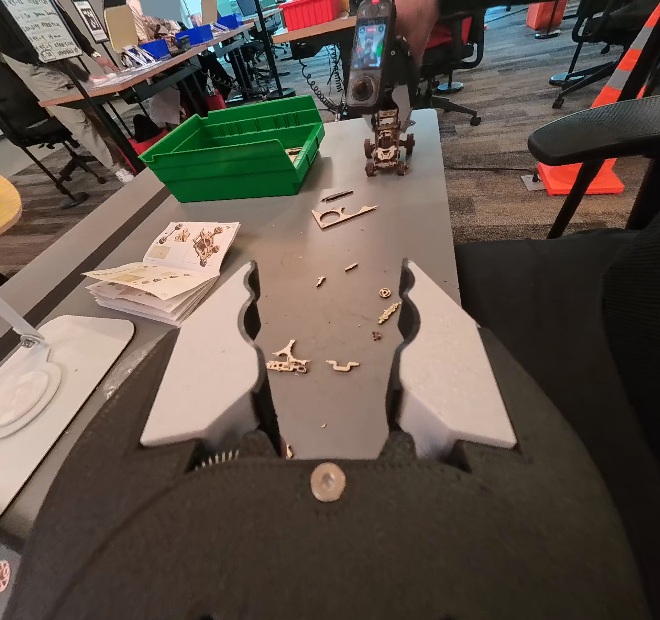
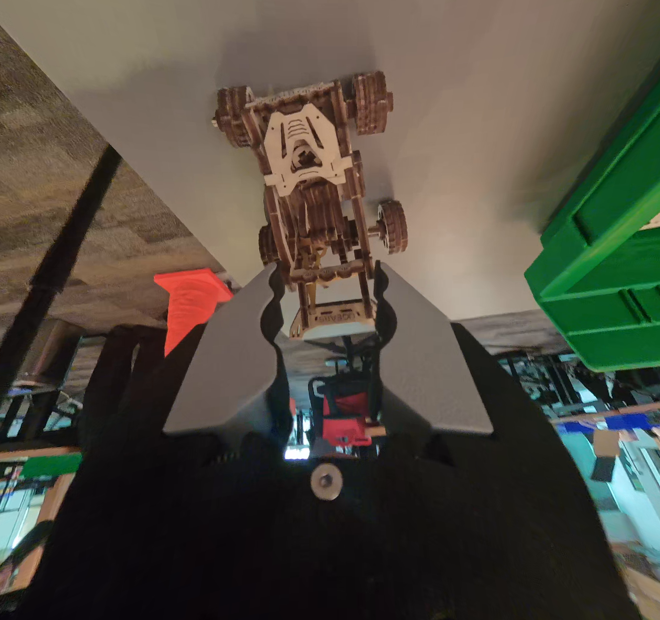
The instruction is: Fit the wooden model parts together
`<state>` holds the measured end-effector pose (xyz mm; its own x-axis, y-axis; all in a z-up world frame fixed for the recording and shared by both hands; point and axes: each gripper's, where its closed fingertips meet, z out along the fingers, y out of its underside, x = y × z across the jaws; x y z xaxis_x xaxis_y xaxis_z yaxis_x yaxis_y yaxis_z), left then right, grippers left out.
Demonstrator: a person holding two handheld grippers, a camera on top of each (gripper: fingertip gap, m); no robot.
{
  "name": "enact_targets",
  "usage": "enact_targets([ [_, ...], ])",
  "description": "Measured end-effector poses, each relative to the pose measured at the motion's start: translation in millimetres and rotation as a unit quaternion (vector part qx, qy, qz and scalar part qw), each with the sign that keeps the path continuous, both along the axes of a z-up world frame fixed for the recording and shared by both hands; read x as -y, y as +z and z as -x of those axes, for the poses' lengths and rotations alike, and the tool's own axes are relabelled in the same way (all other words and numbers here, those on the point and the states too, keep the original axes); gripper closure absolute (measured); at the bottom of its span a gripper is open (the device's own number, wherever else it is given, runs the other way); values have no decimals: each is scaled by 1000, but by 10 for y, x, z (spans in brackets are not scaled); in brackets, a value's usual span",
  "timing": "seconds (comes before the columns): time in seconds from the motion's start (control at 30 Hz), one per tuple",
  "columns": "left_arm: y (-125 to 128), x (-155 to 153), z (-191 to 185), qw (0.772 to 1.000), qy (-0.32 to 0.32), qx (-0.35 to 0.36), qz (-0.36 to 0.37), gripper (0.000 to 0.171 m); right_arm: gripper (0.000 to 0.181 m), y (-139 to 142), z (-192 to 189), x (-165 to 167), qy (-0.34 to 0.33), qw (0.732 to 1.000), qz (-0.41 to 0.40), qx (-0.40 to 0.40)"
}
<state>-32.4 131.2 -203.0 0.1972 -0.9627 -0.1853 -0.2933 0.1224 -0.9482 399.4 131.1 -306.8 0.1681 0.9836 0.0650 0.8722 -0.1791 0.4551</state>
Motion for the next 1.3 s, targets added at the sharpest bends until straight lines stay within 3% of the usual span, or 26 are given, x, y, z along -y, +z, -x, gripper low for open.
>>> enact_targets([
  [0.23, -21, 1, -20, 1000, 0, -5, 0, 95, 124, 168, 197, -69, -29, 993, -50, -104],
  [0.47, -84, 34, -205, 1000, -14, -13, 4, 95, 136, 44, 95, -1, -33, 995, -28, -94],
  [0.57, -103, 37, -397, 999, -17, -29, -5, 95, 137, 40, 341, 18, -24, 991, -24, -126],
  [0.8, -355, 136, -1627, 995, -63, -72, 4, 90, 133, 53, 943, 31, -3, 986, -35, -164],
  [0.87, -433, 100, -2017, 996, -61, -65, 22, 90, 123, 132, 1074, 20, -12, 979, -53, -196],
  [1.0, -580, 117, -2658, 993, -81, -72, 48, 88, 121, 428, 1115, 18, -41, 956, -106, -269],
  [1.17, -929, 47, -3111, 985, -86, -147, 25, 99, 123, 592, 849, 43, -88, 933, -161, -310],
  [1.27, -1071, 36, -3182, 981, -94, -171, 7, 129, 125, 559, 733, 108, -101, 928, -174, -315],
  [1.3, -1078, 31, -3182, 981, -92, -168, 5, 129, 126, 544, 697, 125, -104, 927, -179, -314],
])
